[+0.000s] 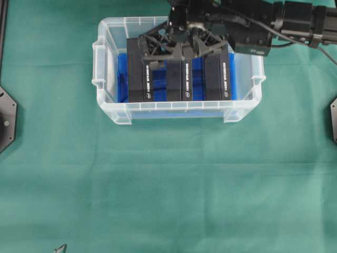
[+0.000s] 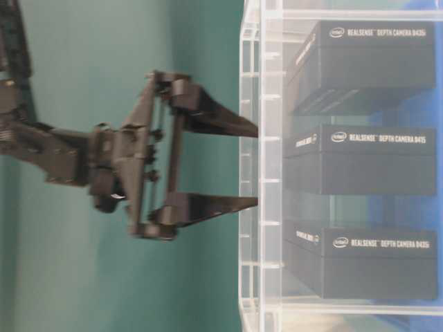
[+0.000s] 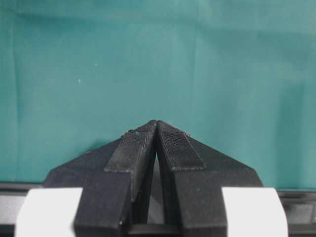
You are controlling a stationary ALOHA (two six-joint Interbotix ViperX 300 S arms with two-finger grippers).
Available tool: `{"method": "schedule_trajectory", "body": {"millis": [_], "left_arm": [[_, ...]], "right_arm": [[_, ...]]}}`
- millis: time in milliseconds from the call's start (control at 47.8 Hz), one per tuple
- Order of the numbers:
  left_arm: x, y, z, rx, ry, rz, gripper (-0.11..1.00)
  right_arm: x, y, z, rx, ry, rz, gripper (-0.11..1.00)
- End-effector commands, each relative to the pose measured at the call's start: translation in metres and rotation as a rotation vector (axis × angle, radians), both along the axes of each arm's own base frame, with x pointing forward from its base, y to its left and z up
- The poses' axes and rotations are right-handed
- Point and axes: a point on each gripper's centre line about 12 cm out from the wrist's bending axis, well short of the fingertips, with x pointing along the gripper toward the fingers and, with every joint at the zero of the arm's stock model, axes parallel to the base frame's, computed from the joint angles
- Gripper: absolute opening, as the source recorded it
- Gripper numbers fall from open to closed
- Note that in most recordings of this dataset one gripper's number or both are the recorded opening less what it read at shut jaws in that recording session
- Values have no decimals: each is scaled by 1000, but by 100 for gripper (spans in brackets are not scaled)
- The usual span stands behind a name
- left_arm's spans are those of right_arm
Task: Take the box out of the case with the right arm.
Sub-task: 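Lower the right gripper around the middle box and close on it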
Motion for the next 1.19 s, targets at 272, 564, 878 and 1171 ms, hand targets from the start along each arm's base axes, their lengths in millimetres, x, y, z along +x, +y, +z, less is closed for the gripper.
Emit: {"method": "schedule_trajectory", "body": {"millis": [272, 564, 878, 1171], "left_arm": [[1, -1, 9, -5, -26, 1, 0], [1, -1, 9, -7, -26, 7, 0], [1, -1, 9, -8, -27, 7, 0], [1, -1, 9, -8, -27, 8, 0]], "right_arm": [[-1, 1, -35, 24, -44, -20, 94], [3, 3, -48, 53, -41, -28, 94], [4, 4, -51, 70, -39, -34, 94], [5, 7, -50, 97, -44, -61, 90]]}}
